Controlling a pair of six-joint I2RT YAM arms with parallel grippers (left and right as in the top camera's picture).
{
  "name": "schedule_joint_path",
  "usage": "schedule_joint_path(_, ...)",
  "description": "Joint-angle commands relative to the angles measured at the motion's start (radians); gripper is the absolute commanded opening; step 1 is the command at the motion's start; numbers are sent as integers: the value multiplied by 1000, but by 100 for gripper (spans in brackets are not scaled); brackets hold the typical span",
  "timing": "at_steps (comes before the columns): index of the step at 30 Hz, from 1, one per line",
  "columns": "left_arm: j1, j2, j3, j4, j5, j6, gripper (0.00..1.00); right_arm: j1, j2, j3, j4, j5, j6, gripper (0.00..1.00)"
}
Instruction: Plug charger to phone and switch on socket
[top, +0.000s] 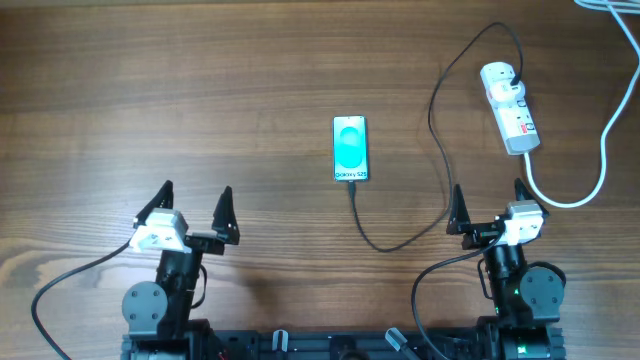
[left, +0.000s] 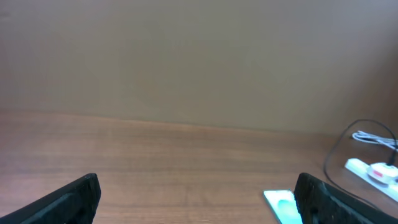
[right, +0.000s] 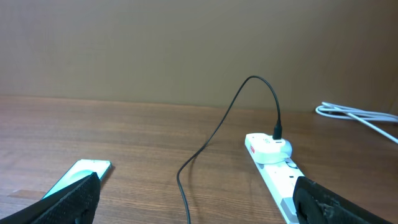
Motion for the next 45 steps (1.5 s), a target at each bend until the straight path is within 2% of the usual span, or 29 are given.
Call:
schedule_joint_path(1, 32, -11, -41, 38, 8, 20, 100, 6, -12, -2, 1, 6, 8, 100)
schedule_joint_path(7, 39, -11, -87, 119, 3, 20, 100, 6, -12, -2, 1, 6, 8, 100)
schedule_joint_path(11, 39, -11, -87, 114, -5, 20, 100, 6, -12, -2, 1, 6, 8, 100)
schedule_joint_path(22, 39, -11, -87, -66, -134, 20, 100, 6, -12, -2, 1, 6, 8, 100)
schedule_joint_path(28, 39, -11, -87, -62, -168, 46, 100, 6, -12, -2, 1, 6, 8, 100)
schedule_joint_path(34, 41, -11, -87, -63, -166, 137, 100, 6, -12, -2, 1, 6, 8, 100)
schedule_joint_path(45, 41, -11, -87, -63, -160, 140, 100, 6, -12, -2, 1, 6, 8, 100)
